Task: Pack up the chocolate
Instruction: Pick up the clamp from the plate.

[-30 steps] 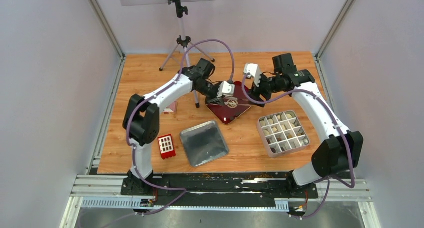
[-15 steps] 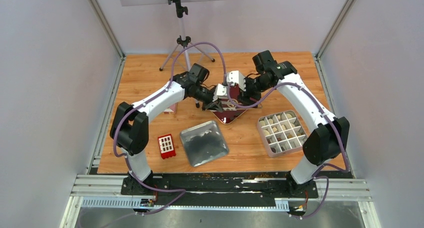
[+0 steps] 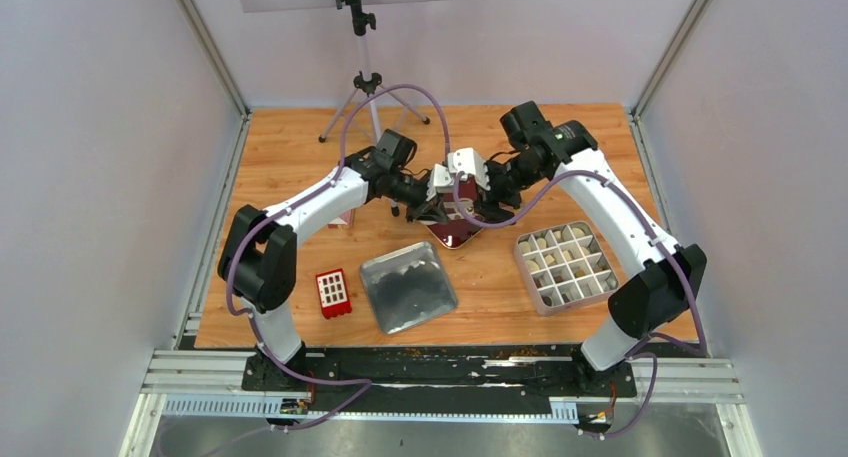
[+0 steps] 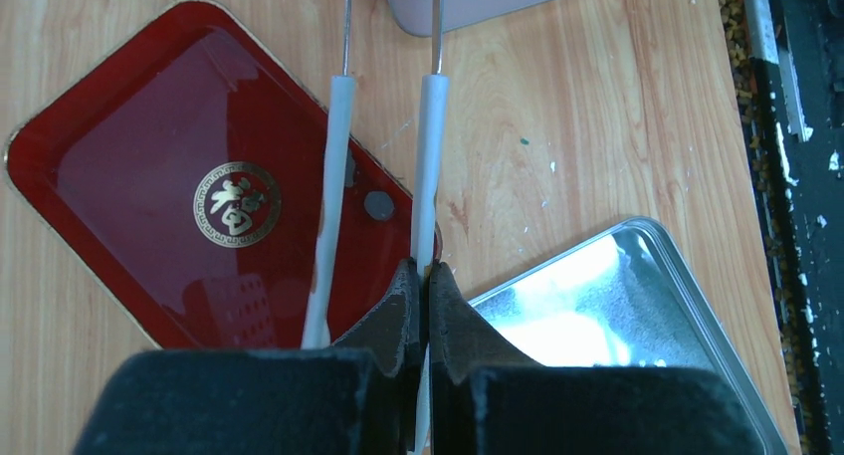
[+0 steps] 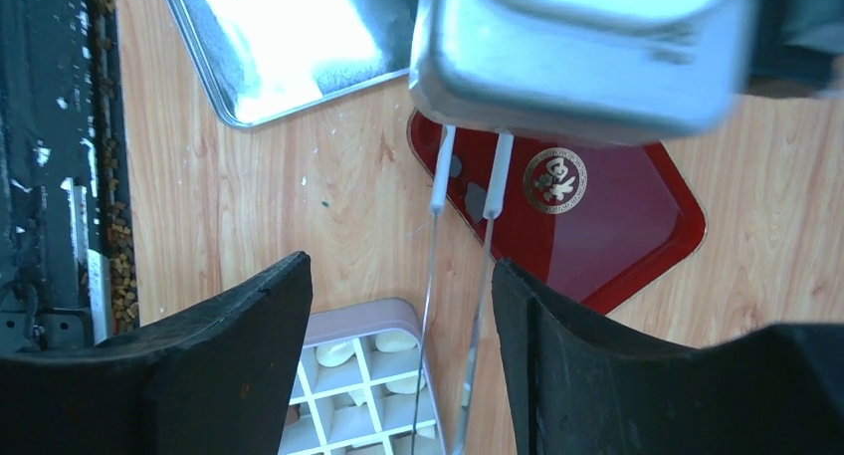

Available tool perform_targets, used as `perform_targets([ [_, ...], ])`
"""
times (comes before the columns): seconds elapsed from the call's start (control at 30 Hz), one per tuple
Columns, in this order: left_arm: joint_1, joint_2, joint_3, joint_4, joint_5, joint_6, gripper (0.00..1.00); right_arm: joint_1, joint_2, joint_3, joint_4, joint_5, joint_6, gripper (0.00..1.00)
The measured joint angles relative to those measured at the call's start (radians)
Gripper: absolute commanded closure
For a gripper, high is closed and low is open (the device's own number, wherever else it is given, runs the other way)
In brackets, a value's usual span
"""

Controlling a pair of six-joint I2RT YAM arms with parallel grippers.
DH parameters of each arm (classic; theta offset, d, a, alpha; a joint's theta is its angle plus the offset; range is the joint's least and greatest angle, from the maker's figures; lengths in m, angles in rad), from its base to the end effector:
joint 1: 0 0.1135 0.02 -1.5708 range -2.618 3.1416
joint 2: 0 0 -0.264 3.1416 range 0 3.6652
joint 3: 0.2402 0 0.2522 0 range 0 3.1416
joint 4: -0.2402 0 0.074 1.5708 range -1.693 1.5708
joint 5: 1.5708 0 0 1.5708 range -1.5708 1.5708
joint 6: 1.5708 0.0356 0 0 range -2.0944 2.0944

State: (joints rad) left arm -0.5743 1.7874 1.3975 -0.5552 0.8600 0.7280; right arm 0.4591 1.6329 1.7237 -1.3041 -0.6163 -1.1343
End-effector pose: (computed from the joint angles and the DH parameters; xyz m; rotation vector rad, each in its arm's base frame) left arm 0.3069 -0.2307 0.2549 1.6546 1.6120 -0.9881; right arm 0.2696 0.1562 0.3624 -1.9196 1.6723 0.6112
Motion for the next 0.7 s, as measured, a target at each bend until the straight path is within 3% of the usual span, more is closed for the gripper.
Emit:
perform_targets([
  [0.23,0.000,-0.047,-0.003,0.027,0.018,-0.046,1.00,0.039,0.018,-0.043,0.103,0.139,0.035,0.35],
  [0.47,0.002,-0.050,-0.004,0.035,0.018,-0.075,1.00,0.040,0.035,-0.024,0.147,0.159,0.037,0.40],
  [0.7,0.036,-0.050,-0.053,0.156,0.036,-0.208,1.00,0.040,0.036,-0.024,0.092,0.143,0.000,0.44],
])
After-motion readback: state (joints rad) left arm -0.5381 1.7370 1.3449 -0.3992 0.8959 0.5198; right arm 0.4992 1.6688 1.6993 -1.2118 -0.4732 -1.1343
